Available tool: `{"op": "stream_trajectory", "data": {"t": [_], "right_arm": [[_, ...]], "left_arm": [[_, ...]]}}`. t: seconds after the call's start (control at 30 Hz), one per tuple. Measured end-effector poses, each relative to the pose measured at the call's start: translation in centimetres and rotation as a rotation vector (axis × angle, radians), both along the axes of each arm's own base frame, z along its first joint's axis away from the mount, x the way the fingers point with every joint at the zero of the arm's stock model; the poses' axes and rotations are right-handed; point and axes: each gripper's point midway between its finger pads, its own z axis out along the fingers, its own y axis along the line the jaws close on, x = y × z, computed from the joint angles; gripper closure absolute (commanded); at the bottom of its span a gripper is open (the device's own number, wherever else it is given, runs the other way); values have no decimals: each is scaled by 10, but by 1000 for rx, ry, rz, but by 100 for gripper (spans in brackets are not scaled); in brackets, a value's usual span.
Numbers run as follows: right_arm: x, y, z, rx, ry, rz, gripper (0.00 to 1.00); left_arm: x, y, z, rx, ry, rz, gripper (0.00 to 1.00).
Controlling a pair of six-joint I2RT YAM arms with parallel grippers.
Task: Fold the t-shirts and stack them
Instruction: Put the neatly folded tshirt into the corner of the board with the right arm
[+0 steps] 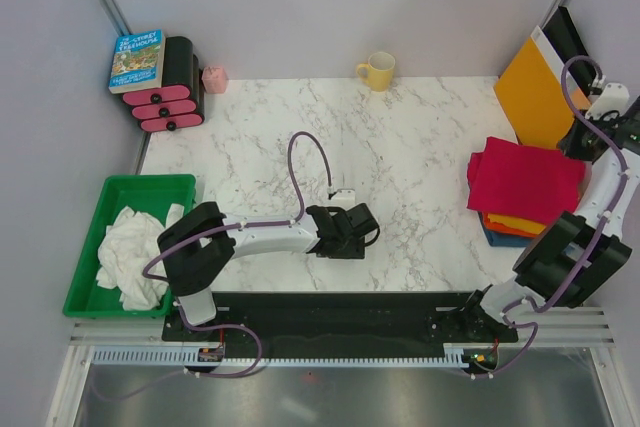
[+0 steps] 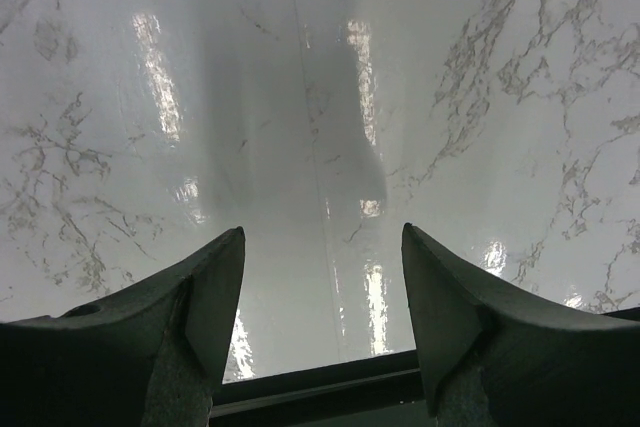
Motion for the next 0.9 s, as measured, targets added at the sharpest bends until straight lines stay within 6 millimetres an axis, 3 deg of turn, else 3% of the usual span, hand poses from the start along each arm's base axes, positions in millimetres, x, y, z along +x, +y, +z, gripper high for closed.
{"op": "stream_trajectory", "data": {"t": [0.13, 0.2, 0.3, 0.37, 0.5, 0.6, 0.63, 0.7, 0.77, 0.9], "right_arm": [[-13, 32, -49, 134, 113, 71, 100], [-28, 52, -85, 213, 209, 102, 100], [-53, 70, -118, 278, 308, 128, 100], [-69, 81, -135, 299, 354, 146, 100], [-87, 94, -145, 298, 386, 181, 100], [-87, 96, -141, 302, 376, 192, 76], [-84, 96, -137, 307, 365, 192, 51], [-76, 95, -122, 321, 334, 179, 28], [-60, 87, -95, 301, 266, 164, 5], [-31, 70, -12, 173, 42, 108, 2]], "left_arm": [[-2, -4, 2, -6, -3, -8, 30], [-4, -5, 2, -6, -2, -12, 30], [-5, -6, 2, -9, -1, -11, 30], [-6, -6, 2, -11, 0, -10, 30], [-8, -7, 2, -12, 1, -9, 29], [-10, -8, 2, -12, -1, -15, 29], [-10, -8, 2, -11, -1, -17, 29], [-12, -9, 2, -11, -2, -21, 28], [-12, -9, 2, -11, -2, -23, 28], [-13, -10, 3, -10, -9, -25, 26]]}}
